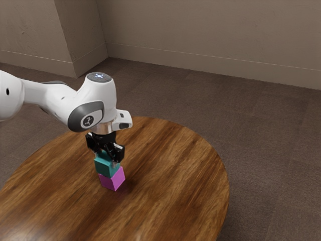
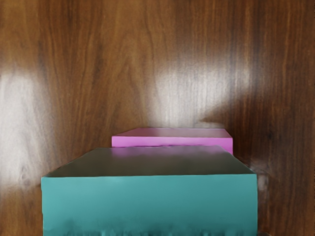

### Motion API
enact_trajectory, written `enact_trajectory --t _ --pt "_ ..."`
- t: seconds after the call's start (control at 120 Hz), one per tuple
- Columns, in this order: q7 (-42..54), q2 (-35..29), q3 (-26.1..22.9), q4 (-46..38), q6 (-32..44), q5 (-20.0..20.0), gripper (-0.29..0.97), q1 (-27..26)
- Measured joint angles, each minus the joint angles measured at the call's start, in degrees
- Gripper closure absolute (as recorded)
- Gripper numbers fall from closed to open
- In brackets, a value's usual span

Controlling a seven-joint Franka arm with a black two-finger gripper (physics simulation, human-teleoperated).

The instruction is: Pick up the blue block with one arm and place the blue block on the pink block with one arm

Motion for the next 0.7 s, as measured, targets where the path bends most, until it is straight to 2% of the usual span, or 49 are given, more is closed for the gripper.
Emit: enact_trajectory --t 0.225,0.4,0.567,0.6,0.7 --pt "0.7 0.0 0.0 0.1 0.2 -0.5 0.09 0.1" --pt "1.9 -0.8 1.0 2.2 -0.6 -0.1 0.04 -0.2" --pt "3.9 -2.5 2.0 8.0 -3.6 1.1 0.02 1.6" --pt "4.8 -2.7 2.9 9.3 -4.3 0.3 0.02 1.2" --pt "8.5 -3.0 6.5 12.1 -7.6 -6.1 0.01 -0.8"
